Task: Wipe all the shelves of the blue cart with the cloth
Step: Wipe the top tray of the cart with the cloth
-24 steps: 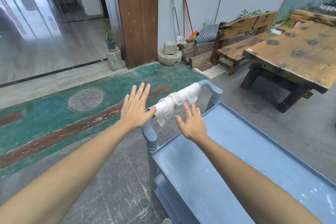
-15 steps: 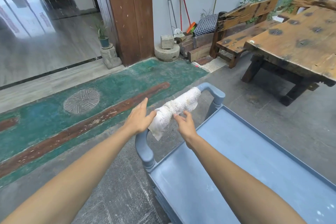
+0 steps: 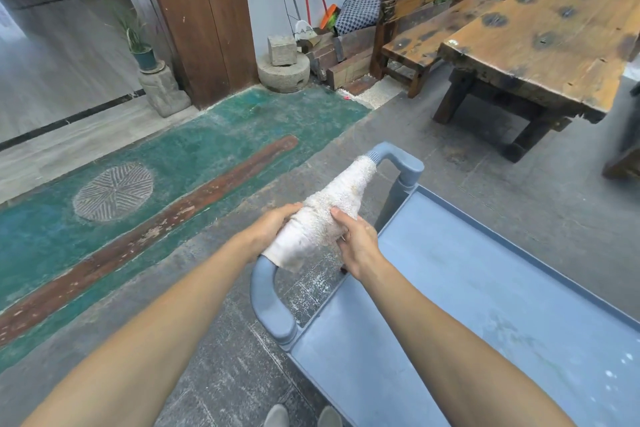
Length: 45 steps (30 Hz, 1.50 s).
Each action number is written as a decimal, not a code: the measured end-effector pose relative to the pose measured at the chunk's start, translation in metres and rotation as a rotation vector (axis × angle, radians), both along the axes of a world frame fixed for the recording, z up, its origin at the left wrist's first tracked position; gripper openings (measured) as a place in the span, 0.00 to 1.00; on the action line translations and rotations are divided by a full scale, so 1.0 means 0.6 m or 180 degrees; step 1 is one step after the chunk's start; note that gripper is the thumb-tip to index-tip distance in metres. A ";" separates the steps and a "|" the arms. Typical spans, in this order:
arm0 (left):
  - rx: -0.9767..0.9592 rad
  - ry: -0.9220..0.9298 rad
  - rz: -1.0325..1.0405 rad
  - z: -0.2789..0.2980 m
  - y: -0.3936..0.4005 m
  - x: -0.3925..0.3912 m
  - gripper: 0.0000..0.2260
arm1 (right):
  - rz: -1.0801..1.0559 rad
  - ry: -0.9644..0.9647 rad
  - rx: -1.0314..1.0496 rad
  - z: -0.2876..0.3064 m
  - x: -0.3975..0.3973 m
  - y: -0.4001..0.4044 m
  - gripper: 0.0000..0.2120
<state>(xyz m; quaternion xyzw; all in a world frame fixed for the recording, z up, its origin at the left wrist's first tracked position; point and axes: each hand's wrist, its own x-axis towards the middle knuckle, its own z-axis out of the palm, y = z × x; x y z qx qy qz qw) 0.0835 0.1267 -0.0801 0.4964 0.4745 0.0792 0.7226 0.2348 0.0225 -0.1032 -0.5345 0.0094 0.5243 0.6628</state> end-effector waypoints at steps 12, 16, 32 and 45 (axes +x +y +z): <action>-0.0014 -0.0313 -0.0074 0.084 0.047 0.033 0.15 | -0.0463 -0.0588 0.0463 0.093 0.002 -0.019 0.27; 0.0222 -0.0200 -0.0299 0.115 0.036 0.058 0.14 | -0.0472 -0.0625 0.0566 0.127 0.012 -0.044 0.41; 0.0685 -0.0867 -0.0585 0.157 -0.145 0.199 0.10 | -0.1240 -0.1277 0.0307 0.182 0.080 -0.301 0.32; 0.0677 -0.0896 -0.1399 0.149 -0.503 0.365 0.03 | -0.1852 -0.1791 -0.1414 0.149 0.183 -0.727 0.12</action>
